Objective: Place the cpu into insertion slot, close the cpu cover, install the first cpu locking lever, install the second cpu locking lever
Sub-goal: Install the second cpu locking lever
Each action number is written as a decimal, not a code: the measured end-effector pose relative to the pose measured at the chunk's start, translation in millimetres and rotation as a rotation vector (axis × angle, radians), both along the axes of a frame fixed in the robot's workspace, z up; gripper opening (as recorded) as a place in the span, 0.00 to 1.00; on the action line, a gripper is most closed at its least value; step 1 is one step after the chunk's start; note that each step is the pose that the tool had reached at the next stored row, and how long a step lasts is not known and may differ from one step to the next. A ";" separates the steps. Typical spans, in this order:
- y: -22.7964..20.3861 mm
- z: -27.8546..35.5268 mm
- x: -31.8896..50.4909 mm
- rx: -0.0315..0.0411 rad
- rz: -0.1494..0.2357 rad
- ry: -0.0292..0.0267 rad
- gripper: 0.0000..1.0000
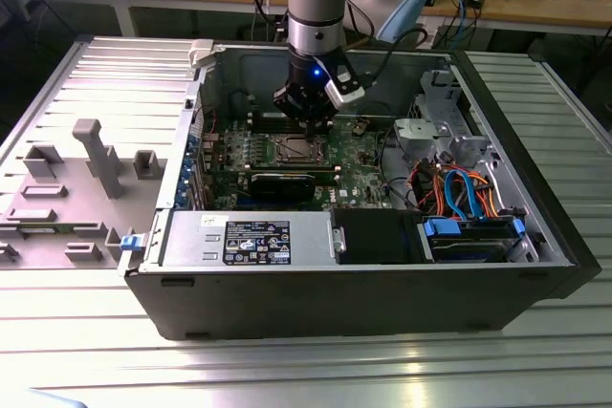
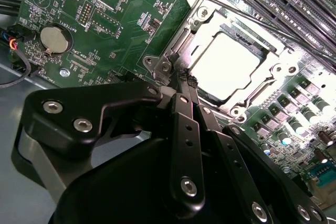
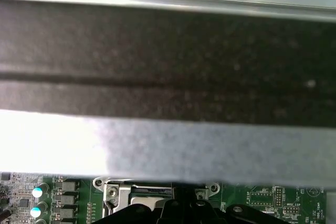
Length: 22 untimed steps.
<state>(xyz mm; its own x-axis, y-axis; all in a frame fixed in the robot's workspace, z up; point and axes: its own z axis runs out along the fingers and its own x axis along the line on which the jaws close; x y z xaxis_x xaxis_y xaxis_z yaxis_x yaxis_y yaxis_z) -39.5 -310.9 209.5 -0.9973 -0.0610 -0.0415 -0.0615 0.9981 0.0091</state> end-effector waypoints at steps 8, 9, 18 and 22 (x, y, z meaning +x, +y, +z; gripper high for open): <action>-3.8 0.0 0.0 -0.0006 0.000 0.0000 0.11; -4.0 -0.1 0.0 -0.0012 0.000 0.0000 0.11; -4.3 -0.3 0.0 -0.0079 0.000 0.0002 0.11; -4.3 4.5 0.0 -0.0079 0.000 0.0001 0.11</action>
<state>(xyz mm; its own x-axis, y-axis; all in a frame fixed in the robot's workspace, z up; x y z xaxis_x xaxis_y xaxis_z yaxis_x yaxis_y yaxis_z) -39.5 -315.2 213.9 -0.9973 -0.0614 -0.0409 -0.0615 0.9981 0.0013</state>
